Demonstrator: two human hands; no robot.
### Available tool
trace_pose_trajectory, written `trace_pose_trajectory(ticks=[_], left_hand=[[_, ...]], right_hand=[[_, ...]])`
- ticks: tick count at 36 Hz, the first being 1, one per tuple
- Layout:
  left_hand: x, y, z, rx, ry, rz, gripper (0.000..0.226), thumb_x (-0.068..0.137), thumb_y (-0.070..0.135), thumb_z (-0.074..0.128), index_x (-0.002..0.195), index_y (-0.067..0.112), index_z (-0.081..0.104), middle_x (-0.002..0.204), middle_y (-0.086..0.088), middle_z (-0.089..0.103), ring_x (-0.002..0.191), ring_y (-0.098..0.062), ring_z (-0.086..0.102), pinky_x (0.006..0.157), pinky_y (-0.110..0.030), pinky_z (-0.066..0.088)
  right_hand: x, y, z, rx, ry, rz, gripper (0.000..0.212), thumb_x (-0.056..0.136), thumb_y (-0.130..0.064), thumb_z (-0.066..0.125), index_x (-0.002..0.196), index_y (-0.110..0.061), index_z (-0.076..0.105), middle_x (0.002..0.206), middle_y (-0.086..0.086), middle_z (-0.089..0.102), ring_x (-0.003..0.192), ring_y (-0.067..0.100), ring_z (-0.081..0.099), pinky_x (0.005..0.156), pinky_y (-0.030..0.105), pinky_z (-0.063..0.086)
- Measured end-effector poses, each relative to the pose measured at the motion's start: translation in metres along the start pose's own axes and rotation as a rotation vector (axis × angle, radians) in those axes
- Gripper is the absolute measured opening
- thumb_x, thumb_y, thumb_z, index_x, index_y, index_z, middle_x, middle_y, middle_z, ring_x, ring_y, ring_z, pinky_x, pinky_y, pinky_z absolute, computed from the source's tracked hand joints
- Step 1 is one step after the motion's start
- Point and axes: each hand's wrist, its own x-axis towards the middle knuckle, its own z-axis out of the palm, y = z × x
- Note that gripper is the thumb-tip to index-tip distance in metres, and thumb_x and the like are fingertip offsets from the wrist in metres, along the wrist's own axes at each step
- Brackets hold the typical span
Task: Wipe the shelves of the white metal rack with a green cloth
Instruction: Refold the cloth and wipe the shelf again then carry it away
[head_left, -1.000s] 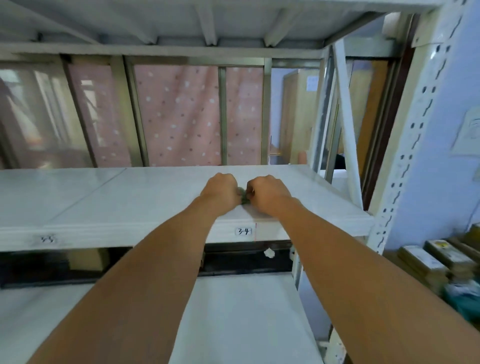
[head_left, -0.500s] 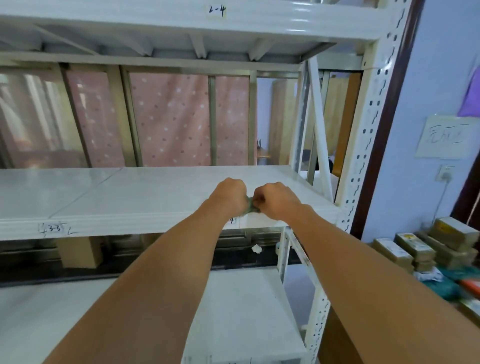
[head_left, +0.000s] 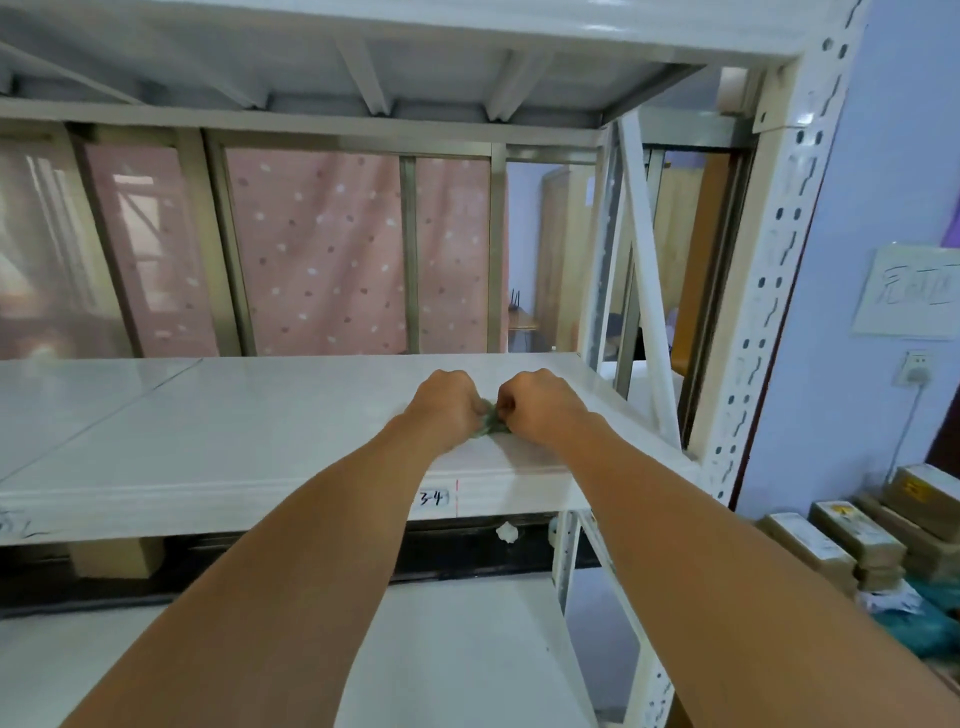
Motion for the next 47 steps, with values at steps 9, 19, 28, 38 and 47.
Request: trace_pose_trajectory(ticks=[9, 19, 28, 38, 47], left_hand=[[0.096, -0.008, 0.017, 0.029, 0.040, -0.042, 0.027, 0.088, 0.023, 0.068, 0.103, 0.003, 0.077, 0.100, -0.014, 0.074, 0.094, -0.031, 0.068, 0.091, -0.039, 0.055], [0.200, -0.015, 0.040, 0.010, 0.075, -0.149, 0.024, 0.088, 0.022, 0.068, 0.097, 0.002, 0.077, 0.096, -0.016, 0.074, 0.094, -0.030, 0.069, 0.091, -0.038, 0.055], [0.252, -0.010, 0.059, -0.090, 0.124, -0.153, 0.023, 0.084, 0.024, 0.072, 0.098, 0.006, 0.079, 0.099, -0.010, 0.076, 0.088, -0.027, 0.068, 0.086, -0.034, 0.055], [0.257, 0.018, 0.078, -0.167, 0.153, -0.167, 0.020, 0.085, 0.015, 0.071, 0.100, 0.002, 0.075, 0.097, -0.015, 0.071, 0.091, -0.030, 0.067, 0.089, -0.037, 0.055], [0.230, 0.026, 0.077, -0.051, 0.147, -0.113, 0.022, 0.085, 0.020, 0.071, 0.099, 0.004, 0.077, 0.099, -0.014, 0.073, 0.091, -0.029, 0.067, 0.083, -0.034, 0.054]], right_hand=[[0.095, 0.032, 0.022, -0.013, -0.022, -0.017, 0.021, 0.090, -0.027, 0.061, 0.106, -0.027, 0.075, 0.107, 0.005, 0.068, 0.096, 0.027, 0.063, 0.085, 0.034, 0.053], [0.192, 0.072, 0.044, 0.036, -0.012, -0.063, 0.017, 0.085, -0.023, 0.064, 0.098, -0.025, 0.074, 0.105, 0.009, 0.070, 0.097, 0.031, 0.065, 0.078, 0.031, 0.048], [0.238, 0.105, 0.053, 0.013, 0.005, -0.017, 0.026, 0.089, -0.026, 0.062, 0.111, -0.025, 0.074, 0.113, 0.011, 0.067, 0.106, 0.032, 0.063, 0.083, 0.034, 0.051], [0.238, 0.120, 0.051, 0.037, 0.044, 0.123, 0.027, 0.090, -0.022, 0.064, 0.115, -0.014, 0.070, 0.113, 0.012, 0.067, 0.104, 0.032, 0.065, 0.083, 0.036, 0.051], [0.207, 0.122, 0.045, -0.006, 0.059, 0.101, 0.024, 0.094, -0.015, 0.060, 0.116, -0.009, 0.066, 0.111, 0.011, 0.066, 0.109, 0.030, 0.063, 0.086, 0.037, 0.053]])
